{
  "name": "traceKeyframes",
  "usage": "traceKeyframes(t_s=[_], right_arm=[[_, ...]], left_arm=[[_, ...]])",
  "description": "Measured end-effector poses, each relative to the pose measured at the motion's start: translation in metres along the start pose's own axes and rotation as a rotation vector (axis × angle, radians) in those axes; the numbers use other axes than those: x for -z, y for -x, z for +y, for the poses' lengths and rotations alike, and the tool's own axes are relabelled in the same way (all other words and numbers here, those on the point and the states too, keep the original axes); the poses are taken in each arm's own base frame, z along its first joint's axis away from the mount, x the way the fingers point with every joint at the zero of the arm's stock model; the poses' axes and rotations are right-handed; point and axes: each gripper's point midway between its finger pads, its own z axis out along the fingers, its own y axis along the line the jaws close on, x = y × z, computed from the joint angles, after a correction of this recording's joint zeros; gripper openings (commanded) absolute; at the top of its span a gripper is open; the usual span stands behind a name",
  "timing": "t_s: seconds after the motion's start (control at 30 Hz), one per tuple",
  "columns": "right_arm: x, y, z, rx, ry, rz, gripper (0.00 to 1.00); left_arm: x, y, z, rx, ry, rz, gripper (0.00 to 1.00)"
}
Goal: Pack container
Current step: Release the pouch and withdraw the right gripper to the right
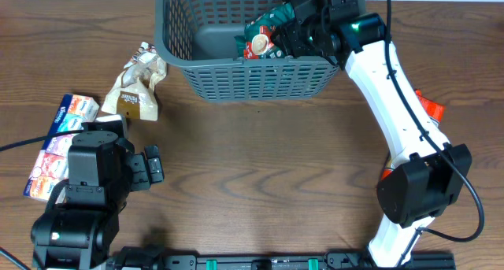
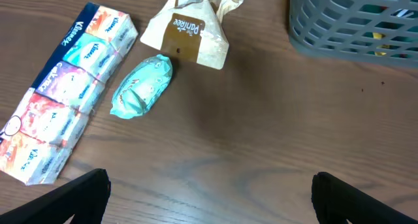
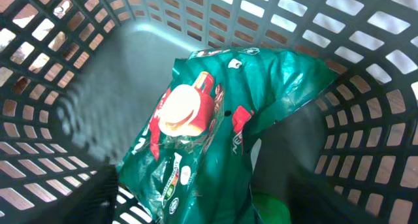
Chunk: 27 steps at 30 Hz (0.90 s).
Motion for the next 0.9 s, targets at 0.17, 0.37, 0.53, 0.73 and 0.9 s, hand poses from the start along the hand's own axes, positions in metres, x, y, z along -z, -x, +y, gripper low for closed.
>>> traceKeyframes(t_s=[0.17,0.37,0.53,0.73,0.9], right_arm=[[0.002,0.001,0.0,0.004,-0.003,0.002,0.94],[0.03,0.024,-0.005,-0.002,-0.029,-0.006,0.99],[0.107,0.073,-0.011,-0.026,-0.061,-0.139,0.99],[0.234,0.08,-0.074,-0.202,-0.247,-0.293,0.99],[0.319,0.025,-0.146,-0.463,-0.469,-0.314,0.99]], left_arm=[[0.0,0.0,0.0,0.0,0.0,0.0,0.99],[0.0,0.0,0.0,0.0,0.0,0.0,0.98],[0.0,0.001,0.0,0.0,-0.001,-0.005,0.98],[0.011,0.021,-0.003,-0.003,-0.007,-0.037,0.99],[0.044,0.088,-0.006,-0.018,0.015,-0.07,0.98]])
